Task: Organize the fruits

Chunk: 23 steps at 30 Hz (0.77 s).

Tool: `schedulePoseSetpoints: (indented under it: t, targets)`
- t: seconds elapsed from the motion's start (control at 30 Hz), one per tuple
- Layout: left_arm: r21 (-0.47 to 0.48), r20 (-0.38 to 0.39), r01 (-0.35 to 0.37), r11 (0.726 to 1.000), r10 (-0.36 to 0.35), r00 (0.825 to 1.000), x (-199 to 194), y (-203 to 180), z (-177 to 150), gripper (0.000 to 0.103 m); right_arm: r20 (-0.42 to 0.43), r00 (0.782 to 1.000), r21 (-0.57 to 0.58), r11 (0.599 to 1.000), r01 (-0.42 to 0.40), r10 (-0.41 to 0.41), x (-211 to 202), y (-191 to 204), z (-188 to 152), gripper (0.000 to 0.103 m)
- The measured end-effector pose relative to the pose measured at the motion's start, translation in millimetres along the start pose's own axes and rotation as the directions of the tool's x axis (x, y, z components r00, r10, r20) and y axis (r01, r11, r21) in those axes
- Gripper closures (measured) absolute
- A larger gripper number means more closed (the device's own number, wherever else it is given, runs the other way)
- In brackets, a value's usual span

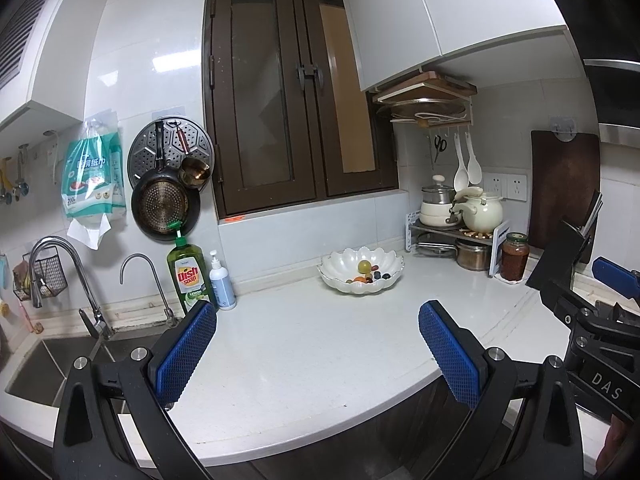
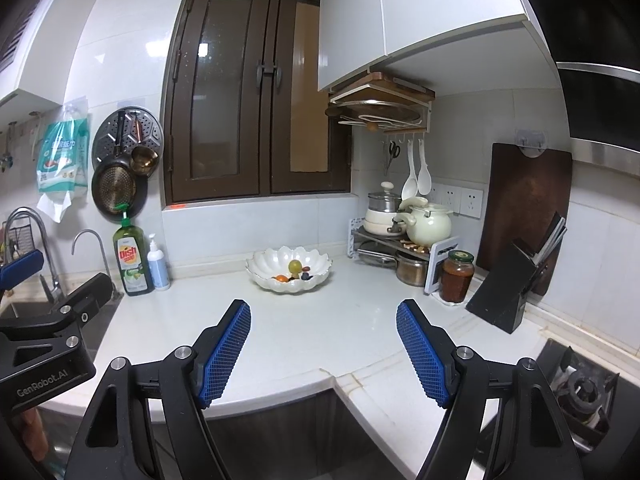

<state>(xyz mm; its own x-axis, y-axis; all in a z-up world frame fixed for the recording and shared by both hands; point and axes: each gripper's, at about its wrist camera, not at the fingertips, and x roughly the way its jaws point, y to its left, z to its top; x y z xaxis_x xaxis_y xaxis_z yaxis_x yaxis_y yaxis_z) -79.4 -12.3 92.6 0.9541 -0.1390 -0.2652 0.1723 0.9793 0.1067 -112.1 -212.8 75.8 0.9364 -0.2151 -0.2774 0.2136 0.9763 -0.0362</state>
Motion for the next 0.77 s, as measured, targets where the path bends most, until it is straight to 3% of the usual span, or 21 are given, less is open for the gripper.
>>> schedulePoseSetpoints:
  t: [0.77]
  targets:
    - [0.000,0.002,0.004,1.000,-0.004,1.000,1.7,0.0,2.9,0.000,-0.004,1.000,0.002,1.000,0.007,-0.007,2.3,-0.3,1.1,0.027]
